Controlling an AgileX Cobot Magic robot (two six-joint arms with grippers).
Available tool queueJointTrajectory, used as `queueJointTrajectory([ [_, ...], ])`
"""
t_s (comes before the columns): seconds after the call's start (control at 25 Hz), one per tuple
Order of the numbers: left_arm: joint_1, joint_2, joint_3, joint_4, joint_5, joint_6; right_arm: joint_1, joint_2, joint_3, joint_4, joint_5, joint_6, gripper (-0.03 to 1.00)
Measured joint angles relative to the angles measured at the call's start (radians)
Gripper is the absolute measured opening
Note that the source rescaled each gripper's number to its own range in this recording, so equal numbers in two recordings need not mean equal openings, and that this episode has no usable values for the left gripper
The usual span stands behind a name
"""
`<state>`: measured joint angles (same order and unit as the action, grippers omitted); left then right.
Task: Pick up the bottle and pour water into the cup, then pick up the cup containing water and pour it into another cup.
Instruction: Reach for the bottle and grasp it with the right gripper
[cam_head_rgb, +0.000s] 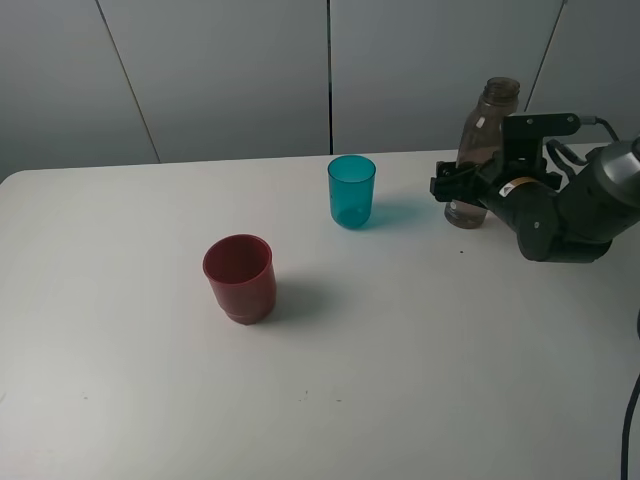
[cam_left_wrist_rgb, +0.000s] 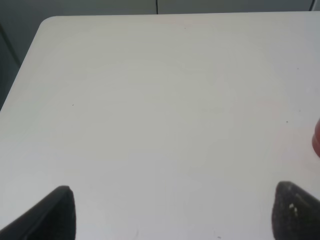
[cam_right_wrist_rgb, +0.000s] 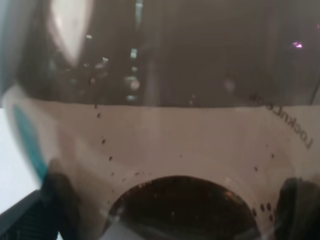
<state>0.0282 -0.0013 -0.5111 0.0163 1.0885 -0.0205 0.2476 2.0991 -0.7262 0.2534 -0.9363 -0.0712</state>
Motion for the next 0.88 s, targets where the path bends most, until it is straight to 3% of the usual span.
queueJointTrajectory([
  [0.4, 0.0, 0.0, 0.0, 0.0, 0.0, 0.0, 0.0, 0.0, 0.0, 0.0, -0.021, 0.0, 1.0],
  [0.44, 0.0, 0.0, 0.0, 0.0, 0.0, 0.0, 0.0, 0.002, 0.0, 0.0, -0.021, 0.0, 0.92],
  [0.48, 0.0, 0.0, 0.0, 0.0, 0.0, 0.0, 0.0, 0.002, 0.0, 0.0, -0.023, 0.0, 0.77],
  [0.52, 0.0, 0.0, 0.0, 0.0, 0.0, 0.0, 0.0, 0.002, 0.0, 0.0, -0.023, 0.0, 0.45],
  [0.56, 0.0, 0.0, 0.0, 0.0, 0.0, 0.0, 0.0, 0.002, 0.0, 0.004, -0.023, 0.0, 0.0],
  [0.6, 0.0, 0.0, 0.0, 0.0, 0.0, 0.0, 0.0, 0.002, 0.0, 0.003, -0.023, 0.0, 0.05],
  [0.88, 0.0, 0.0, 0.0, 0.0, 0.0, 0.0, 0.0, 0.002, 0.0, 0.003, -0.023, 0.0, 0.02],
])
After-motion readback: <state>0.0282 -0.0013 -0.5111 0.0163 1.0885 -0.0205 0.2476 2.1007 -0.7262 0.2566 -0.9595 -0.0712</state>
